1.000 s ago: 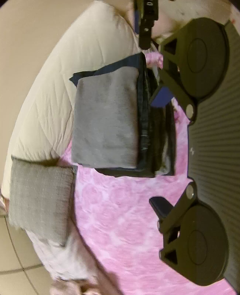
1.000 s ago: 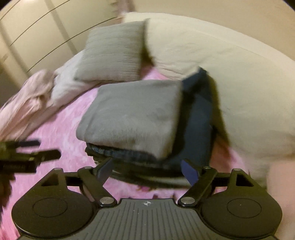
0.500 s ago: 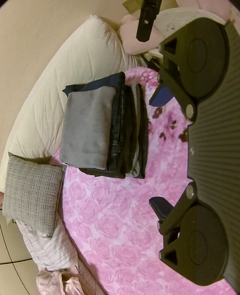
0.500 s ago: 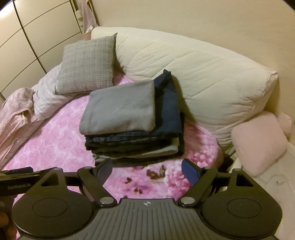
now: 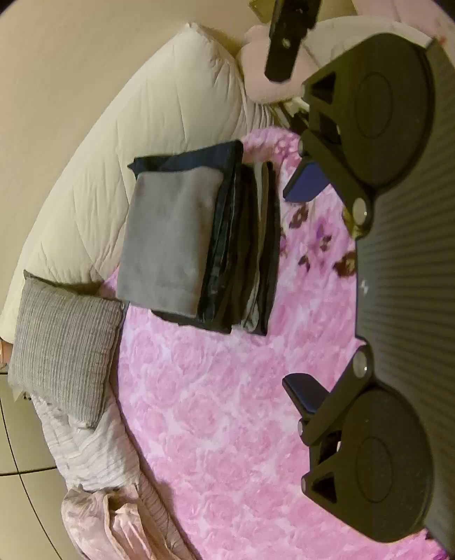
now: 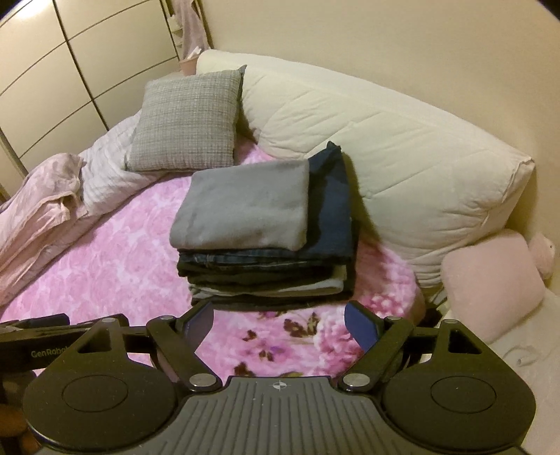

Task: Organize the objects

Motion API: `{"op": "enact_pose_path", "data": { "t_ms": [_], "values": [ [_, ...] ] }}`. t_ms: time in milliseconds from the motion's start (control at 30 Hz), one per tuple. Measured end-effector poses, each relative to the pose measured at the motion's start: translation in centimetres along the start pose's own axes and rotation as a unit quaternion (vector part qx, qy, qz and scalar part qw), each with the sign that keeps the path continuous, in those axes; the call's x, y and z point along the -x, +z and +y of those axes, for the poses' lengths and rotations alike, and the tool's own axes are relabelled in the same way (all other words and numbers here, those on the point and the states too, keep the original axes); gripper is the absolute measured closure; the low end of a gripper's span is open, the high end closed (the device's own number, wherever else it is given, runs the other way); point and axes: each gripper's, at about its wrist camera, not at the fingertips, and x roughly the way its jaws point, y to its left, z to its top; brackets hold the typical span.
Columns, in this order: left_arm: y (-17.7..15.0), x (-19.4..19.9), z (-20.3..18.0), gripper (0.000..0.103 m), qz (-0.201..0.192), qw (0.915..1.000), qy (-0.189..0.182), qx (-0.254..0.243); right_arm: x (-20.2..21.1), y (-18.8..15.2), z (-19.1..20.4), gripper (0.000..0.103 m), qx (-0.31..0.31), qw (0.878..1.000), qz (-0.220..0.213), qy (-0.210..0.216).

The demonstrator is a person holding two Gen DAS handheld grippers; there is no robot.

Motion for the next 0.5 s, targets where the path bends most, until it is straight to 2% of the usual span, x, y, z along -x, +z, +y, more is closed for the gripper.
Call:
{"op": "enact_pose_path", "data": {
  "t_ms": [500],
  "values": [
    [-2.1,0.9,-0.5,0.001,-0.005,0.9999,0.006,-0.008,-0.3,-2.4,0.2,0.024,0.005,1.000,0.022,0.003]
  ]
}}
